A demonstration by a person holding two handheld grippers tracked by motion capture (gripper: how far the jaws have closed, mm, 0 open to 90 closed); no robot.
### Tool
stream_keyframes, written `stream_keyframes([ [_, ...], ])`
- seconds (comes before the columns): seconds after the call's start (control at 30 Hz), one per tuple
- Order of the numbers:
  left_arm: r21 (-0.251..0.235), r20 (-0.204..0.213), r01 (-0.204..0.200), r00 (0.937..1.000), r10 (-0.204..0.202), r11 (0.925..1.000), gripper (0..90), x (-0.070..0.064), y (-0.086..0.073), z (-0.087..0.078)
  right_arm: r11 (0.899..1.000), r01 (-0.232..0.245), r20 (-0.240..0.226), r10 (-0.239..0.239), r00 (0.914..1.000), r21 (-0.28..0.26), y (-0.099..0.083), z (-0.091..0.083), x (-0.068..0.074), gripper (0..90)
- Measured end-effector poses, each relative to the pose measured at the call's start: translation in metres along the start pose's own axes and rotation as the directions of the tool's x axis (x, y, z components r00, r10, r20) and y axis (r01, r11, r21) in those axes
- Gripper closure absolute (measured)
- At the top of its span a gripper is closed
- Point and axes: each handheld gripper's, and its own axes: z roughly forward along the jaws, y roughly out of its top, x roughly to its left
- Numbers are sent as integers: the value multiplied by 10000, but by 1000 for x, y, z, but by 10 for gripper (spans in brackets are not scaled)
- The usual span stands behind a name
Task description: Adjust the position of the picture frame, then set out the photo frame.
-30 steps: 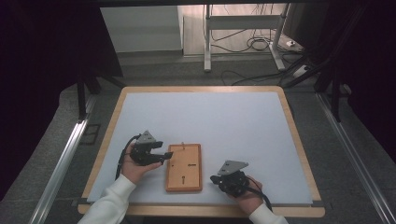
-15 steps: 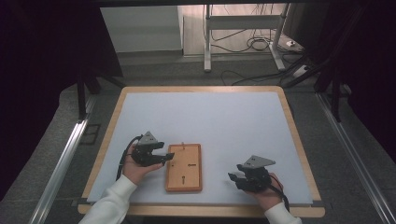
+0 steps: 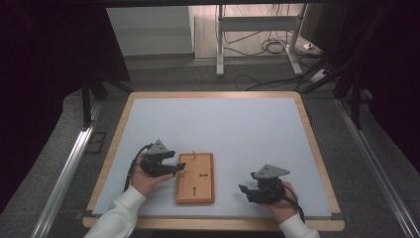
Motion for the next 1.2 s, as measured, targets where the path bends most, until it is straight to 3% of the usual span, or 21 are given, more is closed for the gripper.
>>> stream_keyframes([
  [0.33,-70,138,-45,9999,46,10000,333,0,14,13,9999,55,62,-56,10000,102,0,3,1,357],
  [0.53,-74,385,-31,9993,34,10000,339,2,22,22,9999,102,79,-103,9999,125,0,3,2,356],
  [0.63,-103,734,93,9973,-85,9999,351,3,25,26,9999,65,91,-67,9999,148,0,3,1,354],
  [0.7,-93,808,-46,9967,53,9999,363,3,28,29,9999,48,121,-50,9999,151,0,4,1,352],
  [1.2,119,984,-436,9943,422,9990,606,-1,33,44,9998,123,129,-124,9998,148,1,4,2,348],
])
